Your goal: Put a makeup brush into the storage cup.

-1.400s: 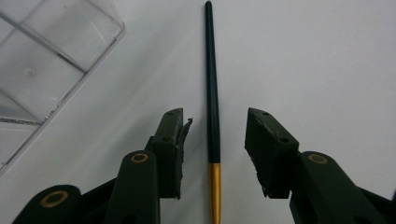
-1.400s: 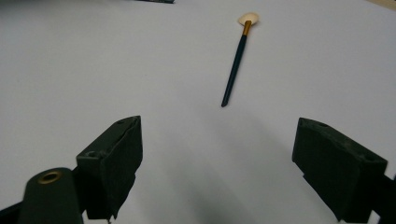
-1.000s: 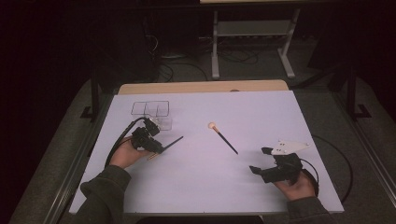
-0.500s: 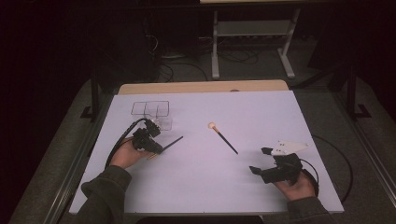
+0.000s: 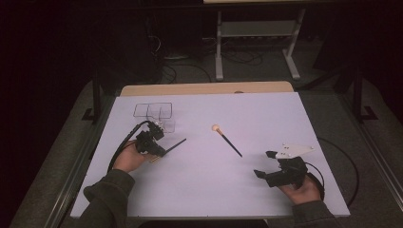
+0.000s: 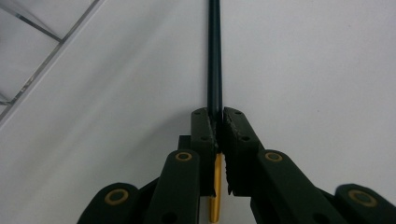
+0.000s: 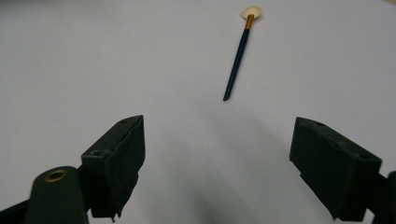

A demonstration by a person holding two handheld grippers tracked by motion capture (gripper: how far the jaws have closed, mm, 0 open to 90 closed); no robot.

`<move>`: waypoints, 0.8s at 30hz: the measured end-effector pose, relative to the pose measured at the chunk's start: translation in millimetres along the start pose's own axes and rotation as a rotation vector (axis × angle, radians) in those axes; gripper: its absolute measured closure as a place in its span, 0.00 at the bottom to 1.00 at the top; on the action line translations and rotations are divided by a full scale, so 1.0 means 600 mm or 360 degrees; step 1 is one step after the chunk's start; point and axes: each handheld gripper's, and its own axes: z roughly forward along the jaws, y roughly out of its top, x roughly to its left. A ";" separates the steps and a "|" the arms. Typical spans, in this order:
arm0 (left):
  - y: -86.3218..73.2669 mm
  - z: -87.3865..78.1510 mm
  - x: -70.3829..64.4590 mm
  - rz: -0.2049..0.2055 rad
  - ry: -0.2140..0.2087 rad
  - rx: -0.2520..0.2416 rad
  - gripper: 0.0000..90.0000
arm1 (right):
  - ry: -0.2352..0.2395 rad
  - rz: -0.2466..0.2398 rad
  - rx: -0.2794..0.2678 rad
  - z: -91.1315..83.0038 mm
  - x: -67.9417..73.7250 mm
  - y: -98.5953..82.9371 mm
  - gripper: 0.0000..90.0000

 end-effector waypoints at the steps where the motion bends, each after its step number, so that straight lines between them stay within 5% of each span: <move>1: 0.000 0.000 0.000 0.0000 0.0000 0.0000 0.93 | 0.0000 0.0000 0.0000 0.000 0.000 0.000 0.19; 10: 0.000 -0.002 -0.002 -0.0036 -0.0001 -0.0024 0.93 | 0.0008 0.0000 0.0004 0.000 0.002 0.001 0.19; 24: -0.004 -0.012 -0.002 0.0003 -0.0006 -0.0049 0.93 | 0.0006 0.0002 -0.0002 -0.001 0.001 -0.001 0.19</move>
